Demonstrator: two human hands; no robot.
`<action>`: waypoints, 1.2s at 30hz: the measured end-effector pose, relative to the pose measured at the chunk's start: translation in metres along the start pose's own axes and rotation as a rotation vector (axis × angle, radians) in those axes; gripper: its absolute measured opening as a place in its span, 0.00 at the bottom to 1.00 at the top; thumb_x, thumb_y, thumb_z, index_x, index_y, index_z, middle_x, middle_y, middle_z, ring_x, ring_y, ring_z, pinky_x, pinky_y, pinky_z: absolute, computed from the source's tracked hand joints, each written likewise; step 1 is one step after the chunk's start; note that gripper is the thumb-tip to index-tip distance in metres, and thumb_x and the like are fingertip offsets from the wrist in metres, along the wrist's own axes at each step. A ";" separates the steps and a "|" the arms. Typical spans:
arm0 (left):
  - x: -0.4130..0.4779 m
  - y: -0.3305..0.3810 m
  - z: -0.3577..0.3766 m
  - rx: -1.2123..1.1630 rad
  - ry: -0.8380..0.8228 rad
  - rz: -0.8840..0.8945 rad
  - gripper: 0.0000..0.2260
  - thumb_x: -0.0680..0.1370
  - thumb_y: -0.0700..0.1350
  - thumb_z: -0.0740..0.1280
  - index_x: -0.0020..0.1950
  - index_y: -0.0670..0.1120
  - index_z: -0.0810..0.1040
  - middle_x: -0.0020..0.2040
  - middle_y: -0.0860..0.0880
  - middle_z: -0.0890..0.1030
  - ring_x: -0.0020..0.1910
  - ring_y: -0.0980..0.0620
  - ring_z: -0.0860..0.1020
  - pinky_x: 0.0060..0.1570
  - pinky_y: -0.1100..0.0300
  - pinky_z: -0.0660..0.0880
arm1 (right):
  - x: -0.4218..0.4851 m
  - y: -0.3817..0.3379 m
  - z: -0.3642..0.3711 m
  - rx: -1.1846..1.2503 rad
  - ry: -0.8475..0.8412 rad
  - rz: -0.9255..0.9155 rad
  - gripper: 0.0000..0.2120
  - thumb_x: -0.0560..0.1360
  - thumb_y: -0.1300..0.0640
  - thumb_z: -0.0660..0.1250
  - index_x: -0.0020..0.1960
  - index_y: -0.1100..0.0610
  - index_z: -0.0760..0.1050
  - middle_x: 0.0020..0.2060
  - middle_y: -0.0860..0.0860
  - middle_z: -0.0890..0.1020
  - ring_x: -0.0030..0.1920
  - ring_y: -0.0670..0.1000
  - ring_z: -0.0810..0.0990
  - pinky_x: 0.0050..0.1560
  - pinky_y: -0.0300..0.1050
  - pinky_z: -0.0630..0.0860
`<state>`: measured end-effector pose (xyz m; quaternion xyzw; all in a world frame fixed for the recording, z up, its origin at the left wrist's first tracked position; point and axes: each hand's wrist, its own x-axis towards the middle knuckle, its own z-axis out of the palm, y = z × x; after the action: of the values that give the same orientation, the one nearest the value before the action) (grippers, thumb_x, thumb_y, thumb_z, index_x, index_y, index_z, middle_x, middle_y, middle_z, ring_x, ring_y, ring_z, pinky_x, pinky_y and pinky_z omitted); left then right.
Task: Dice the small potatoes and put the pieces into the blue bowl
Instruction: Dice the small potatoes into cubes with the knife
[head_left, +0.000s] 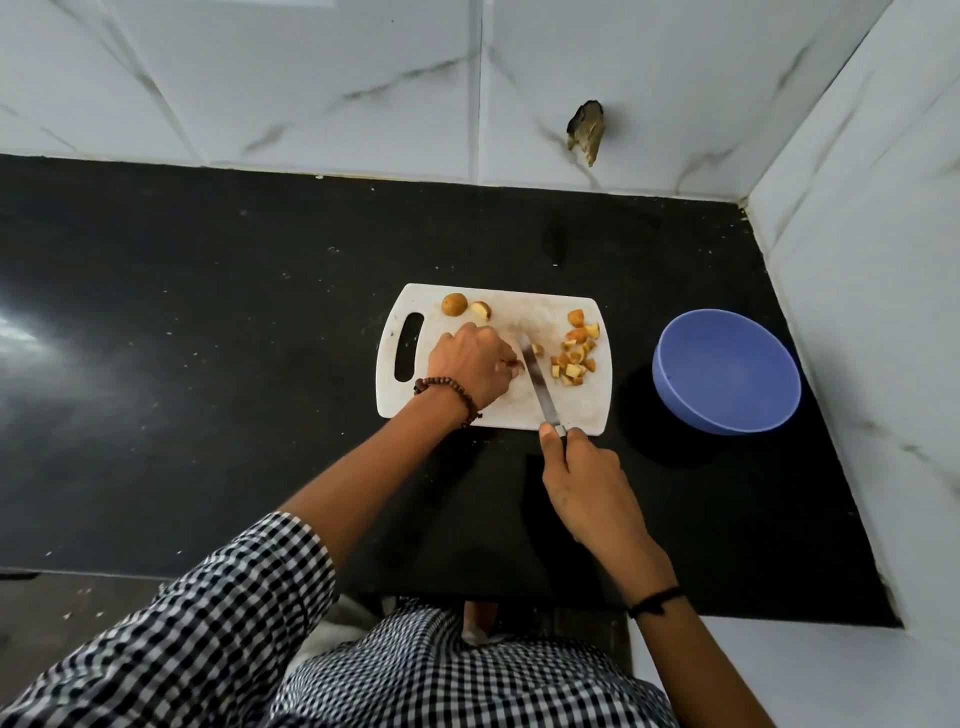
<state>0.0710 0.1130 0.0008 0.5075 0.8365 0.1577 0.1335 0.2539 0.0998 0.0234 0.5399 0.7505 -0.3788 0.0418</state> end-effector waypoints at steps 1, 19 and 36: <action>-0.001 -0.001 0.000 0.002 0.001 0.002 0.09 0.76 0.50 0.68 0.56 0.53 0.82 0.53 0.47 0.78 0.51 0.47 0.76 0.53 0.54 0.73 | 0.002 -0.002 0.001 -0.004 0.002 -0.009 0.22 0.84 0.39 0.48 0.54 0.54 0.72 0.42 0.52 0.79 0.44 0.51 0.80 0.49 0.54 0.80; -0.002 0.002 0.005 -0.069 -0.011 -0.092 0.09 0.76 0.50 0.68 0.51 0.47 0.84 0.47 0.49 0.82 0.41 0.48 0.79 0.37 0.56 0.76 | 0.008 -0.014 0.025 -0.328 0.118 -0.074 0.19 0.86 0.45 0.46 0.58 0.58 0.68 0.47 0.55 0.80 0.47 0.57 0.82 0.42 0.51 0.75; 0.006 -0.001 0.020 -0.119 -0.001 -0.140 0.11 0.75 0.51 0.69 0.51 0.45 0.82 0.45 0.49 0.82 0.39 0.51 0.79 0.39 0.53 0.81 | 0.023 -0.019 0.021 -0.389 0.085 -0.046 0.15 0.86 0.47 0.47 0.55 0.56 0.65 0.44 0.53 0.78 0.43 0.55 0.78 0.40 0.49 0.70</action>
<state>0.0747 0.1201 -0.0181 0.4390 0.8590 0.1971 0.1747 0.2211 0.1025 0.0070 0.5198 0.8229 -0.2042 0.1048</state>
